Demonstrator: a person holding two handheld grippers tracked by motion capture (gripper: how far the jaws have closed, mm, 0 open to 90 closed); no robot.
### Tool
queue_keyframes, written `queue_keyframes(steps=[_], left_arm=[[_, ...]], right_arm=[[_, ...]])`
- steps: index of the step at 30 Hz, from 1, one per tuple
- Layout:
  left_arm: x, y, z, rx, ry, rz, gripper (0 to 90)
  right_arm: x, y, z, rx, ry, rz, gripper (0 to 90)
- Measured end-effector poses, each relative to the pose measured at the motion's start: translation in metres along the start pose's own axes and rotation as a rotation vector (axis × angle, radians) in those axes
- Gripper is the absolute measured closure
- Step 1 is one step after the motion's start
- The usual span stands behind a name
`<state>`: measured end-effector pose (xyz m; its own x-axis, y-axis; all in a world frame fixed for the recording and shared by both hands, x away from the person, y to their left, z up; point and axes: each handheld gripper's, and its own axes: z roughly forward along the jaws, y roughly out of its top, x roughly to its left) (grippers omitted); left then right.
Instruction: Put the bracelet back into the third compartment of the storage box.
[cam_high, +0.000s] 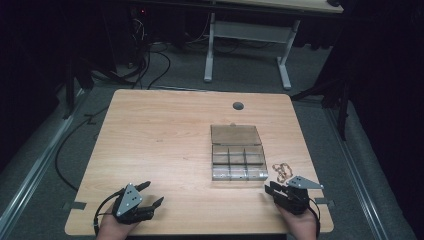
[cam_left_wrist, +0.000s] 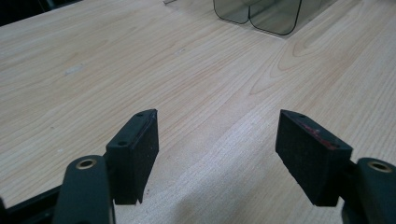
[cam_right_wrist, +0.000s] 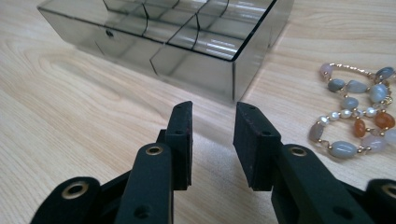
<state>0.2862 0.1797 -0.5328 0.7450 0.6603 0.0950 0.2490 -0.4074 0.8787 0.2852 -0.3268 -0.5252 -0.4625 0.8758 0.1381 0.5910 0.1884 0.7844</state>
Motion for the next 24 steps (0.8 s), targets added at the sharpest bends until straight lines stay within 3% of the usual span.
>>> queue_keyframes(steps=[12,20,24], left_arm=[[-0.001,0.0,0.0,0.002,-0.001,0.01,30.8],[-0.001,0.0,0.0,0.006,0.003,0.008,30.7],[0.0,0.0,0.0,0.0,-0.004,0.008,30.7]], right_arm=[[0.005,0.0,0.005,0.031,-0.023,-0.047,63.0],[0.001,0.001,-0.001,-0.004,-0.045,-0.015,71.1],[-0.017,0.008,-0.009,0.014,-0.142,-0.018,77.5]])
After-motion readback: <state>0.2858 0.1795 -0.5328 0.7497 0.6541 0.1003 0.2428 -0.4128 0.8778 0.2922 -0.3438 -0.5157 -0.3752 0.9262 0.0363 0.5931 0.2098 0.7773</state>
